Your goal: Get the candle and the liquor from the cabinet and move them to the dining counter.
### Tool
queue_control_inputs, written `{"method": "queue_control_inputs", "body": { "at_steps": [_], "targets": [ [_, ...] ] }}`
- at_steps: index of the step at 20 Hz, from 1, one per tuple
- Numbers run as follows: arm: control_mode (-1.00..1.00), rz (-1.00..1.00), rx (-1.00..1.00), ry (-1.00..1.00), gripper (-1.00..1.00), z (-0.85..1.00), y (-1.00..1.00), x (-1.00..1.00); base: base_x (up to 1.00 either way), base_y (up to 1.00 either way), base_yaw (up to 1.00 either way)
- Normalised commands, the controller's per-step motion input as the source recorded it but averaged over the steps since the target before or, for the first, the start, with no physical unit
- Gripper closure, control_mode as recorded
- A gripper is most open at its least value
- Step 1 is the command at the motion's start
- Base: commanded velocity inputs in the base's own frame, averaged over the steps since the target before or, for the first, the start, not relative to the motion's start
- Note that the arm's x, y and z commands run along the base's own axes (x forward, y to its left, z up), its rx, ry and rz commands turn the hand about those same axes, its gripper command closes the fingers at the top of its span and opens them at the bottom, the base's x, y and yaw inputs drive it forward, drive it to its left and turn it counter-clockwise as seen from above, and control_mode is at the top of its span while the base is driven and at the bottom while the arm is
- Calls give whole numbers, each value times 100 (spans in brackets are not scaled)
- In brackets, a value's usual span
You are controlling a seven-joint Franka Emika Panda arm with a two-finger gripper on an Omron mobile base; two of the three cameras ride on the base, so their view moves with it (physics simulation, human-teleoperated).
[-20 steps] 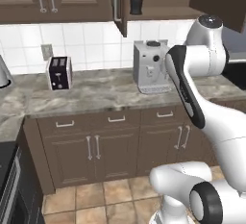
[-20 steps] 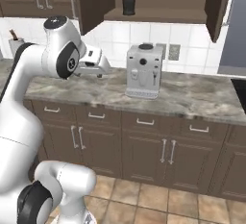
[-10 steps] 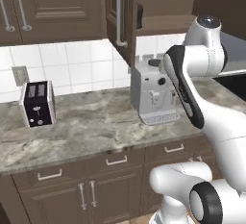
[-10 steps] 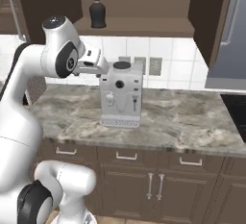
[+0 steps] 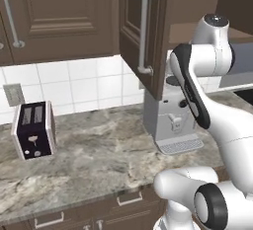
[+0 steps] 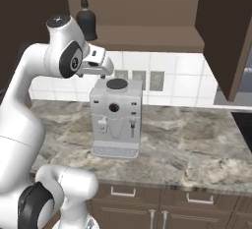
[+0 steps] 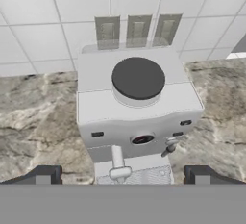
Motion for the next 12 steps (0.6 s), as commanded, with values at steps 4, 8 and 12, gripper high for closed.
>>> {"method": "queue_control_inputs", "body": {
  "at_steps": [4,8,12],
  "targets": [
    [100,0,0,0,-100,0,0,0,32,-36,4],
    [100,0,0,0,-100,0,0,0,23,-59,8],
    [100,0,0,0,-100,0,0,0,10,-67,3]
  ]
}}
